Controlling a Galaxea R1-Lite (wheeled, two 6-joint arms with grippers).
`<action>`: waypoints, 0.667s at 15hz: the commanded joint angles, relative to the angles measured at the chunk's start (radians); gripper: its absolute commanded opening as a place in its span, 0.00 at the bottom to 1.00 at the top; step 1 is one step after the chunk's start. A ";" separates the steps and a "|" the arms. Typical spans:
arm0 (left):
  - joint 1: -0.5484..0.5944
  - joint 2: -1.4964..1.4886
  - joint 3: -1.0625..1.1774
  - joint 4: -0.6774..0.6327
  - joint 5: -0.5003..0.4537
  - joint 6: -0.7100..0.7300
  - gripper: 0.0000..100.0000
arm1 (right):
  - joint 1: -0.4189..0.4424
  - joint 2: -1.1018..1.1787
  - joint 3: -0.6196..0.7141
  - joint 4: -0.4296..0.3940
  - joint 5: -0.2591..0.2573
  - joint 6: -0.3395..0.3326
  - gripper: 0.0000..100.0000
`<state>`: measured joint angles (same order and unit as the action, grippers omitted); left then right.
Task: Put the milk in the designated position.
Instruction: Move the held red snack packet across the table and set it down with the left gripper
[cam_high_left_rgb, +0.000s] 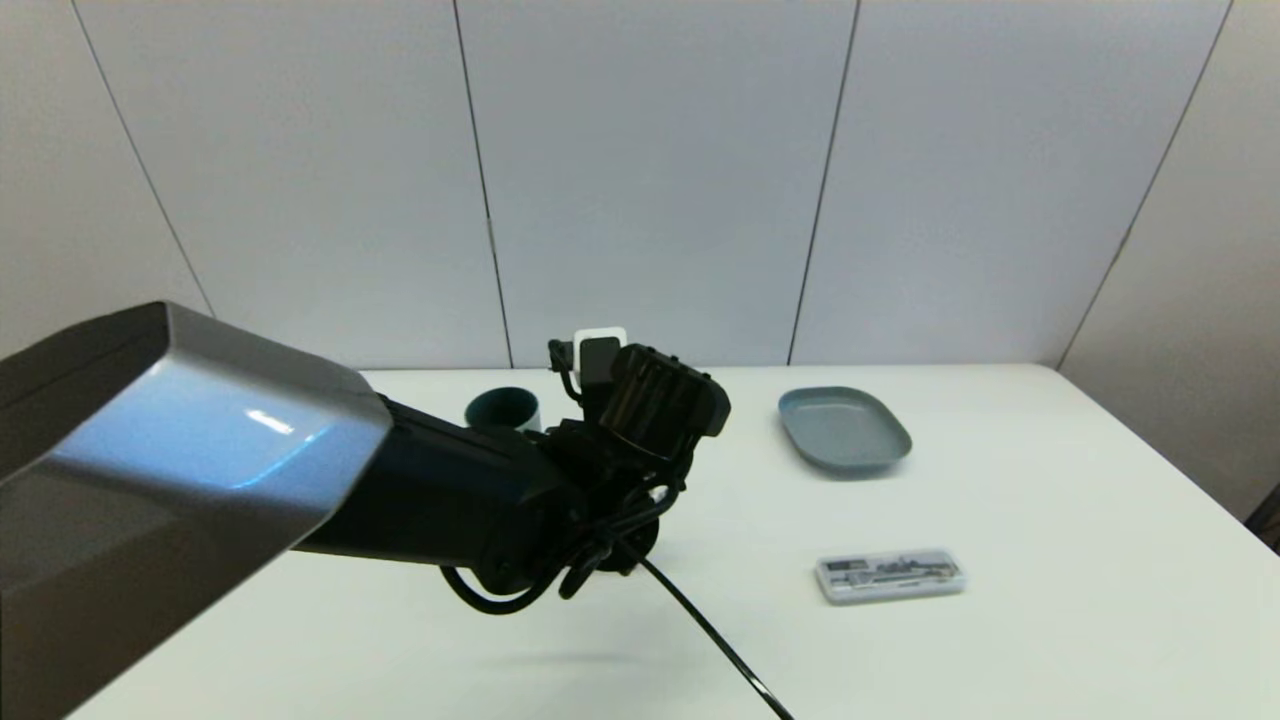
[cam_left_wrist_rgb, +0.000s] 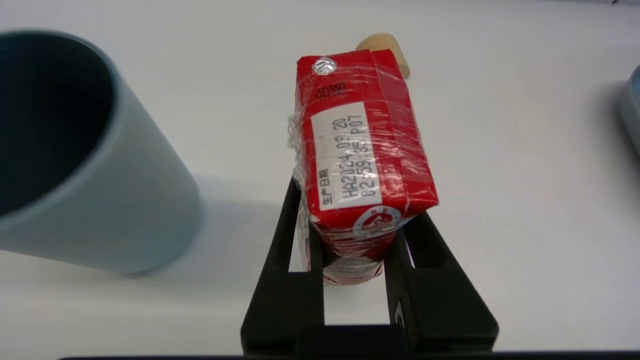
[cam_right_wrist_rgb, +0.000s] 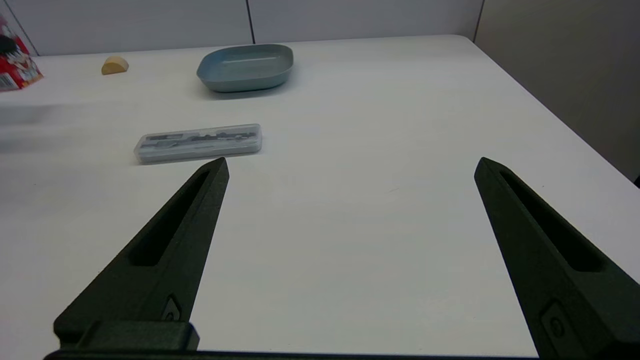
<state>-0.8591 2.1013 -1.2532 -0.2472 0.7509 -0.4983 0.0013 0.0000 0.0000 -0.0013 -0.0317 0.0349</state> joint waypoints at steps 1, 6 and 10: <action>0.000 0.072 0.006 -0.027 0.019 -0.002 0.00 | 0.000 0.002 0.000 0.000 -0.001 0.000 1.00; 0.002 0.086 0.015 -0.035 0.061 -0.002 0.00 | 0.000 0.002 0.000 0.000 -0.001 0.000 1.00; 0.005 0.086 0.014 -0.046 0.061 -0.002 0.00 | 0.000 0.002 0.000 0.000 -0.001 0.000 1.00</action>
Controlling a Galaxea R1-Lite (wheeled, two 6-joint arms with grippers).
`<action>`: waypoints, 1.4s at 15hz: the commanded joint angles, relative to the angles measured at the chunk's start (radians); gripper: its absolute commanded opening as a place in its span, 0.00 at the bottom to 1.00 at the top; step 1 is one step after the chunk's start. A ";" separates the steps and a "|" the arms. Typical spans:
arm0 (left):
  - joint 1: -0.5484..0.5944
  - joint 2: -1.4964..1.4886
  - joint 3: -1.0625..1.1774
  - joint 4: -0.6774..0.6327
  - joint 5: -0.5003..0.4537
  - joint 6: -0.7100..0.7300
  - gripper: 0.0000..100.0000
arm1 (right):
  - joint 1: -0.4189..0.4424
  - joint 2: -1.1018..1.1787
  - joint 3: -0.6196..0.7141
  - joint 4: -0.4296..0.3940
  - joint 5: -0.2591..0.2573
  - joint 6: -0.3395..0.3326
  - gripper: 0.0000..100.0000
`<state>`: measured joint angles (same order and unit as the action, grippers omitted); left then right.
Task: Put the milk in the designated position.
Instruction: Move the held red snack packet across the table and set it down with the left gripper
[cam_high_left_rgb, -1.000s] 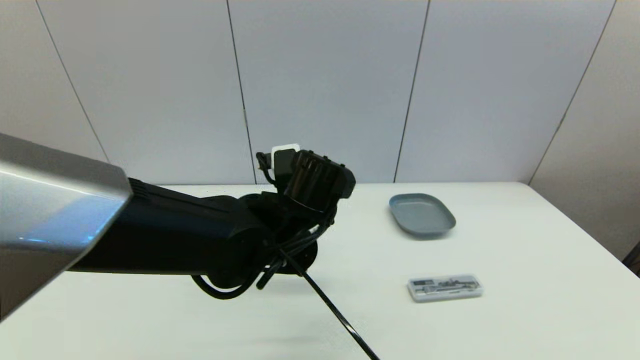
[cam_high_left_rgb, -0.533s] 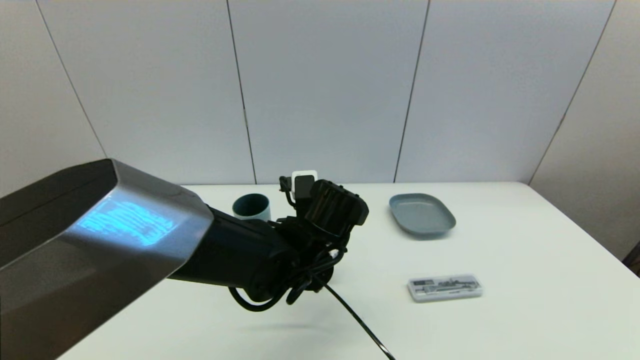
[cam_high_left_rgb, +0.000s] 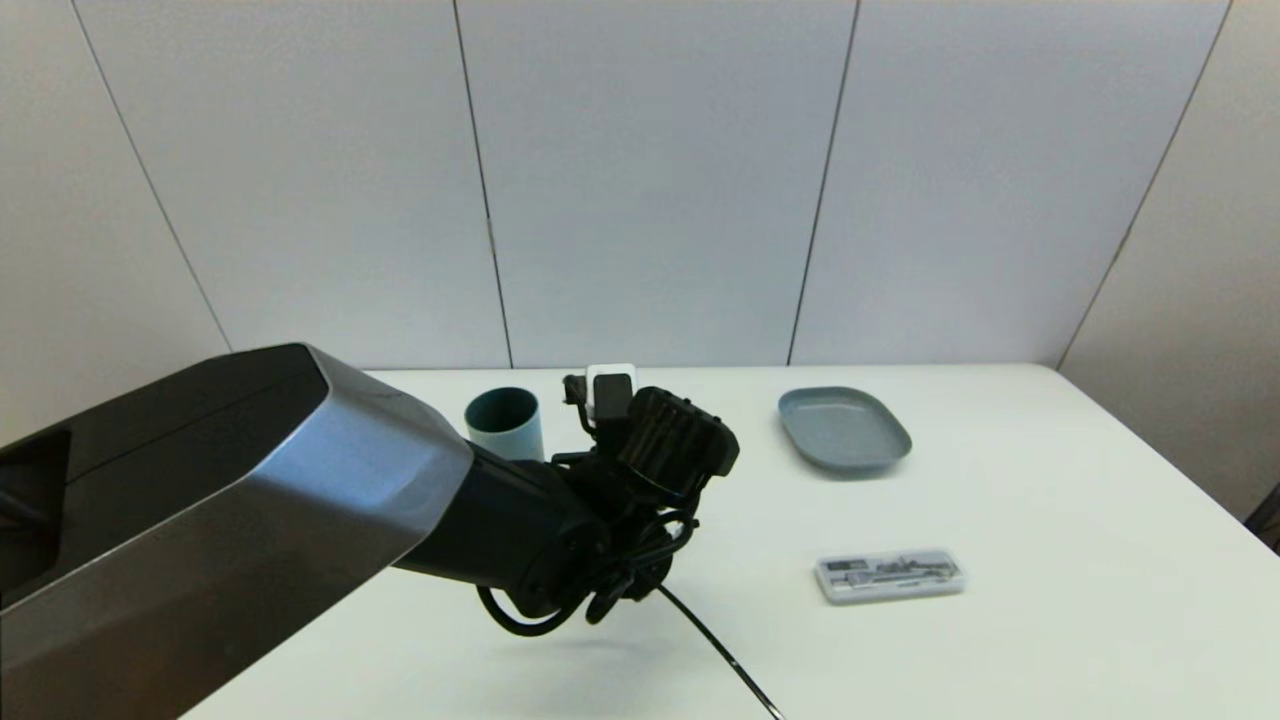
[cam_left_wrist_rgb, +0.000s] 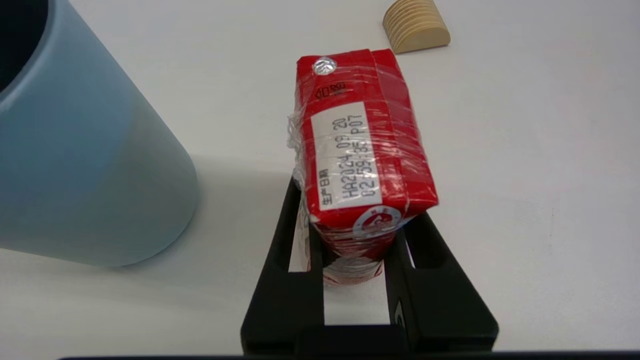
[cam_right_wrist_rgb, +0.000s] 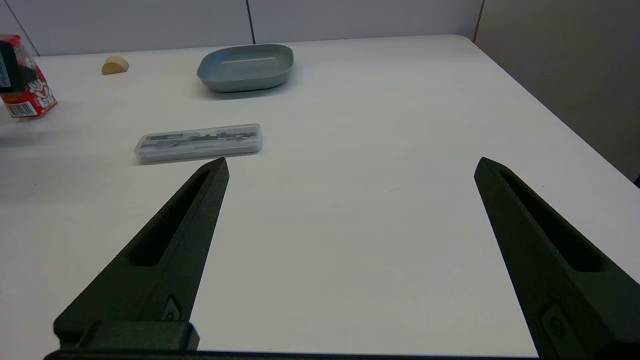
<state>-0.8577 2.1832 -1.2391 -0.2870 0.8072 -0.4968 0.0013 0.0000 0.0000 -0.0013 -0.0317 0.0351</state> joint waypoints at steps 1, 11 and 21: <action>0.003 0.004 -0.003 -0.009 0.004 -0.003 0.00 | 0.000 0.002 0.000 0.000 -0.001 0.000 1.00; 0.051 0.003 -0.003 -0.084 0.000 0.083 0.00 | 0.000 0.002 0.000 0.000 -0.001 0.000 1.00; 0.049 0.004 -0.002 -0.083 -0.003 0.084 1.00 | 0.000 0.002 0.000 0.000 -0.001 0.000 1.00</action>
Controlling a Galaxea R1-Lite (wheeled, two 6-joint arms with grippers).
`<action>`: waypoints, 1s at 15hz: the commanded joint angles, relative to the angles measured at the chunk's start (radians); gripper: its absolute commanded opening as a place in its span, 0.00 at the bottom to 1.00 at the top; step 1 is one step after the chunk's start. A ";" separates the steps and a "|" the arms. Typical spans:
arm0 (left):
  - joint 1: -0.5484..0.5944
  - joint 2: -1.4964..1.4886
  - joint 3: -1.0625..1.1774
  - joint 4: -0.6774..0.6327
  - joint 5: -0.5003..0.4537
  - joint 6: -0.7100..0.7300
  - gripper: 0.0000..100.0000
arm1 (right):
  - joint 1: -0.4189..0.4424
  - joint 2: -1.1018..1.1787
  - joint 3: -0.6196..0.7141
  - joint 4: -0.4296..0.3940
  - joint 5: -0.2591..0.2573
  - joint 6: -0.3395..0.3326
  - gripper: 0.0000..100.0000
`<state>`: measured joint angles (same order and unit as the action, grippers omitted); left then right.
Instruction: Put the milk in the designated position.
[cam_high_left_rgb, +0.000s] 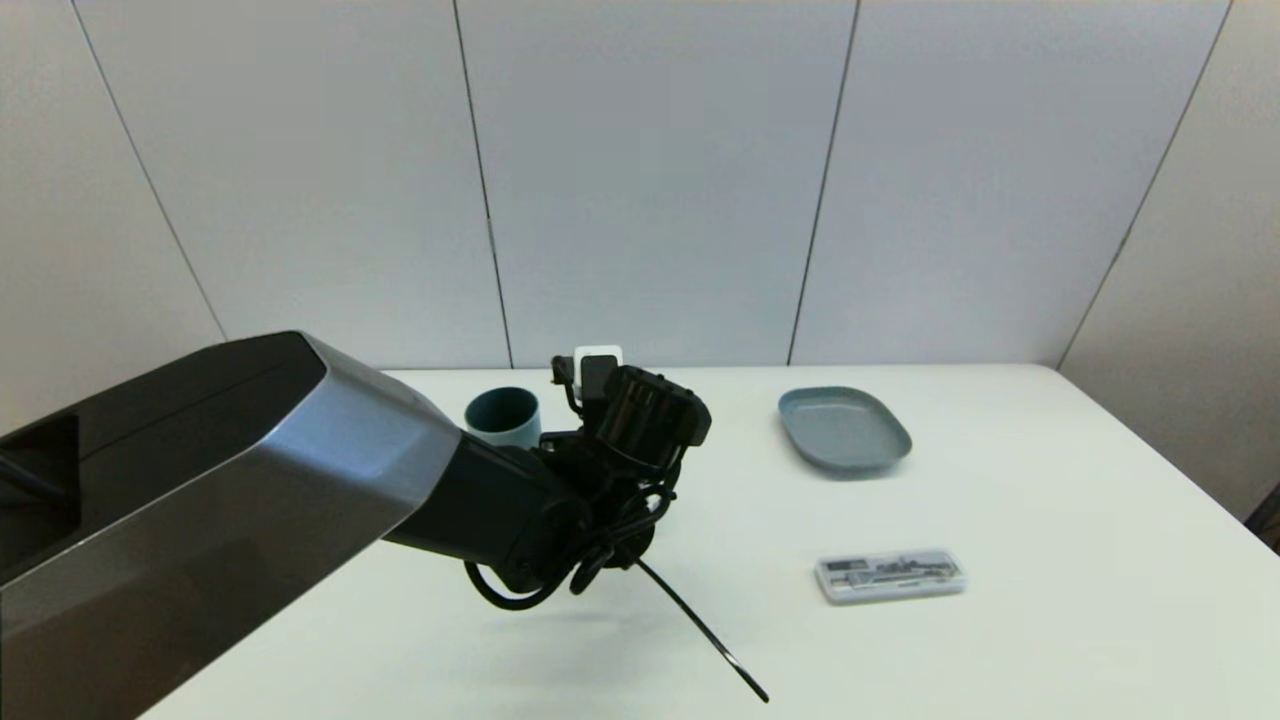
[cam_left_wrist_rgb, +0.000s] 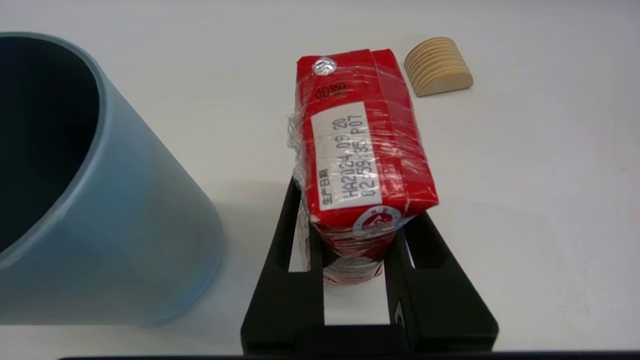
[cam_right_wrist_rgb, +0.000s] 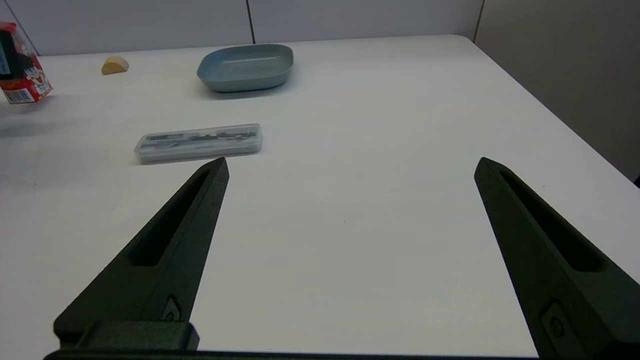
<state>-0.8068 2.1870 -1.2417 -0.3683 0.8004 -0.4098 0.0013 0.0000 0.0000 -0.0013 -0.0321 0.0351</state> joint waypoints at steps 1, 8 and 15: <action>-0.002 0.000 0.001 -0.001 0.003 -0.003 1.00 | 0.000 0.002 0.000 0.000 0.000 0.000 1.00; -0.005 0.000 -0.001 0.002 0.000 -0.001 1.00 | 0.000 0.002 0.000 0.000 0.000 0.000 1.00; -0.002 -0.099 0.005 0.108 0.000 0.002 1.00 | 0.000 0.002 0.000 0.000 0.000 0.000 1.00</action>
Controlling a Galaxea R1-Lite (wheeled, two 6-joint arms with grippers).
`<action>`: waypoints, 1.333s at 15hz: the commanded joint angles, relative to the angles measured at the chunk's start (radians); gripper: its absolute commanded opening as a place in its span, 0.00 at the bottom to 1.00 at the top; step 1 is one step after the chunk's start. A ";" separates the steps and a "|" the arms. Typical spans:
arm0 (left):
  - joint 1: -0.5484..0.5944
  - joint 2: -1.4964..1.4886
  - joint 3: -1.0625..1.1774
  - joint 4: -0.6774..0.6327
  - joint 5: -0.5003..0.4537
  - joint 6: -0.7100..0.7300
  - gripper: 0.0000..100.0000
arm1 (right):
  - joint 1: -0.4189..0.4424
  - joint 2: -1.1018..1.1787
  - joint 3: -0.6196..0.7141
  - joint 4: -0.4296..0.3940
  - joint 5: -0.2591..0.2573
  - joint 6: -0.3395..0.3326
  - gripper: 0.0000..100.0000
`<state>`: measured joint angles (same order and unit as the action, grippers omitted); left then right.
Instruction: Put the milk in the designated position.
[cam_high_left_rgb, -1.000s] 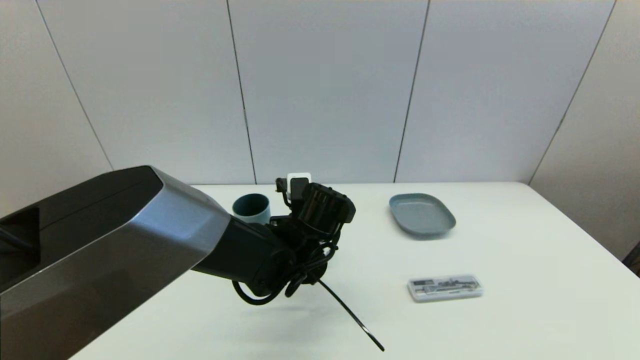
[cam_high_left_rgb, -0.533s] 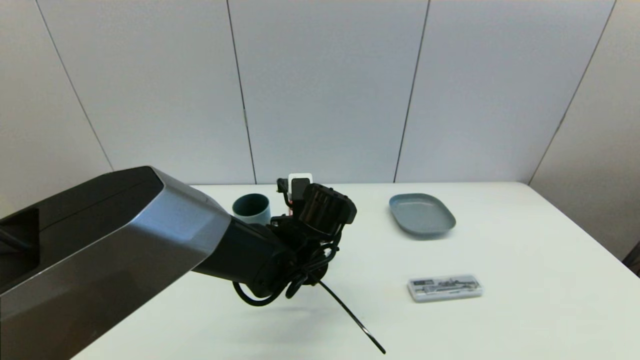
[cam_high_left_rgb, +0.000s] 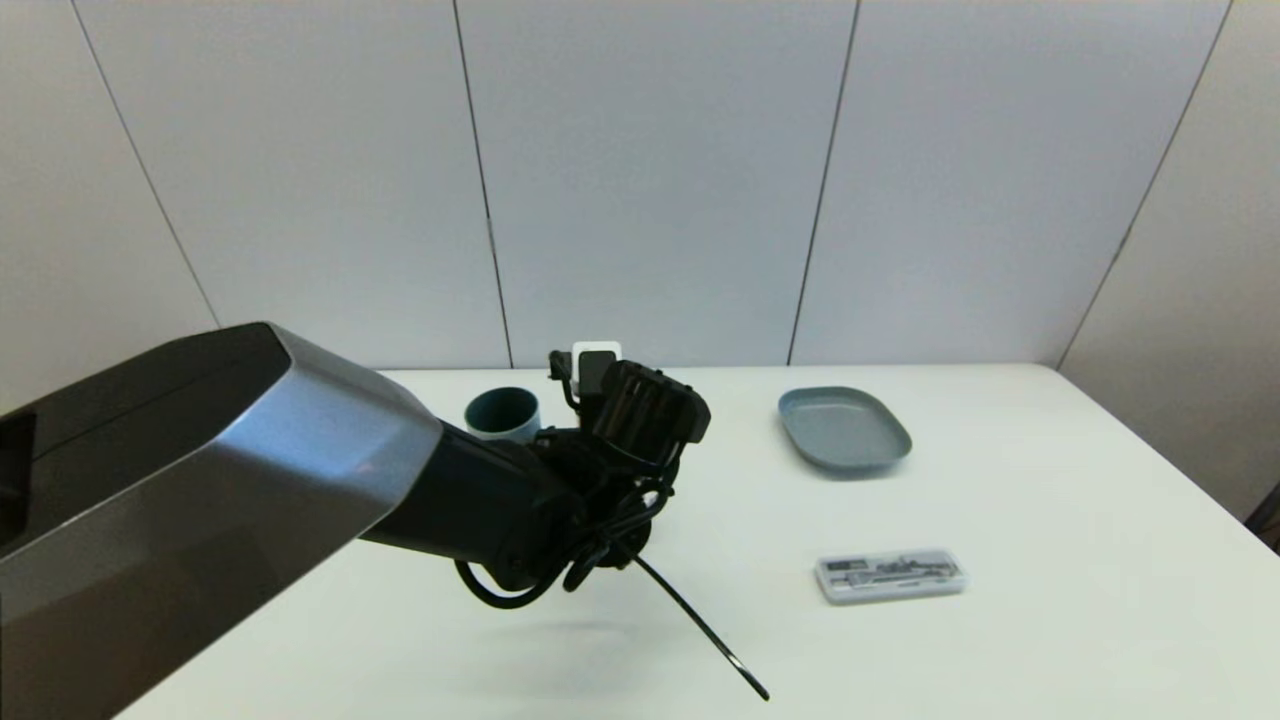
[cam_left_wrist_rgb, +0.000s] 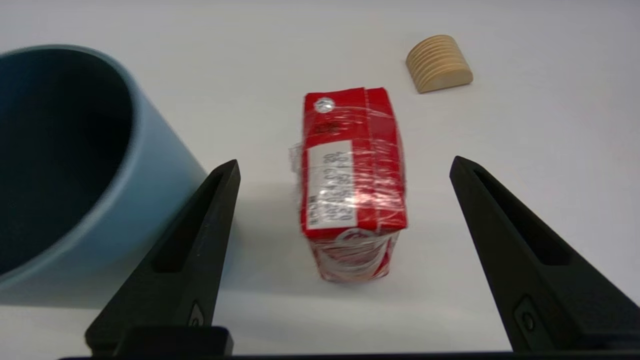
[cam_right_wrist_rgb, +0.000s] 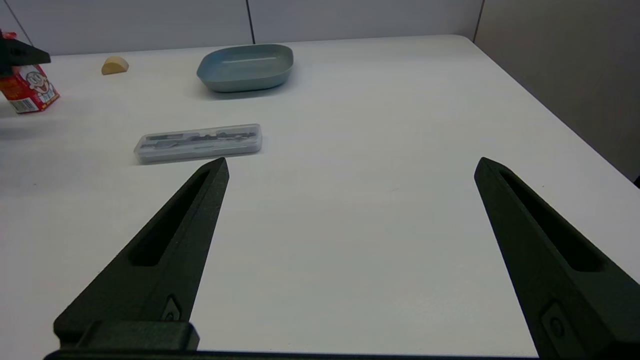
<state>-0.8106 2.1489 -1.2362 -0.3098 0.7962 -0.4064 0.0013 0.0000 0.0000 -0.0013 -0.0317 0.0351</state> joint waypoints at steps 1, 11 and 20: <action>0.002 -0.077 0.000 0.064 0.005 -0.002 1.00 | 0.000 0.002 0.000 0.000 -0.001 0.000 1.00; -0.027 -0.176 -0.091 0.141 -0.104 0.023 1.00 | 0.000 0.002 0.000 0.000 -0.001 0.000 1.00; -0.001 -0.567 -0.163 0.637 -0.457 0.201 1.00 | 0.000 0.002 0.000 0.000 -0.001 0.000 1.00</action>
<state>-0.8351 1.7396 -1.3983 0.2081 0.5223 -0.2289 0.0013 0.0000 0.0000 -0.0009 -0.0321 0.0351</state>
